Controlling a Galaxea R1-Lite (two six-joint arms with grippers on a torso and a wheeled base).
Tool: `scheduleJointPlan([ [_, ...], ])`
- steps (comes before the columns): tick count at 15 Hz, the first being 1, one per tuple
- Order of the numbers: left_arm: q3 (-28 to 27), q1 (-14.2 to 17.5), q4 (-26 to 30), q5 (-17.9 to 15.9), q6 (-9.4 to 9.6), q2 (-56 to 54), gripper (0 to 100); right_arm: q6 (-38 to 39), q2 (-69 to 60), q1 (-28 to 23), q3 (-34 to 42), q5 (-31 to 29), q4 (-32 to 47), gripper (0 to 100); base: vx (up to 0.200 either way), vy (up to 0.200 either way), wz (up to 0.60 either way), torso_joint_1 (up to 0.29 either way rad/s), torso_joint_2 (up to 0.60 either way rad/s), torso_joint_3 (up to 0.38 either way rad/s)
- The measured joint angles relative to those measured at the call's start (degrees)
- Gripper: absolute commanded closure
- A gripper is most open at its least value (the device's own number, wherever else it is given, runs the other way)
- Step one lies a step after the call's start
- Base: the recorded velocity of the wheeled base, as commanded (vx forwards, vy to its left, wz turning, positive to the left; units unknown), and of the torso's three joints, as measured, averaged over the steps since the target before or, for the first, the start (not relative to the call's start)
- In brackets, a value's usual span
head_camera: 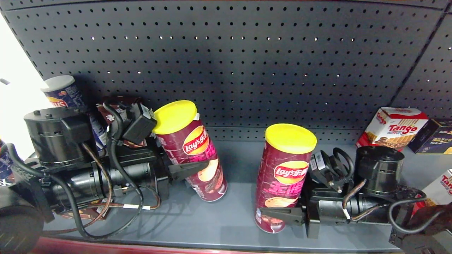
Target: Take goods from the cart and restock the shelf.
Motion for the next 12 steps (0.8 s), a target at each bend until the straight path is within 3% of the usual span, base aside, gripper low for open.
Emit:
scheduleJointPlan([
  [7, 0.1, -0.1, 0.0, 0.0, 0.02, 0.0, 100, -0.1, -0.1, 1.0, 3.7, -0.4, -2.2, 100, 0.0, 0.0, 0.0, 0.0, 0.0, 0.0],
  [8, 0.1, -0.1, 0.0, 0.0, 0.02, 0.0, 100, -0.2, -0.1, 1.0, 3.8, -0.4, -2.1, 0, 0.0, 0.0, 0.0, 0.0, 0.0, 0.0],
  [12, 0.1, -0.1, 0.0, 0.0, 0.0, 0.0, 100, -1.0, -0.1, 1.0, 4.2, -1.9, -1.6, 0, 0.0, 0.0, 0.0, 0.0, 0.0, 0.0],
])
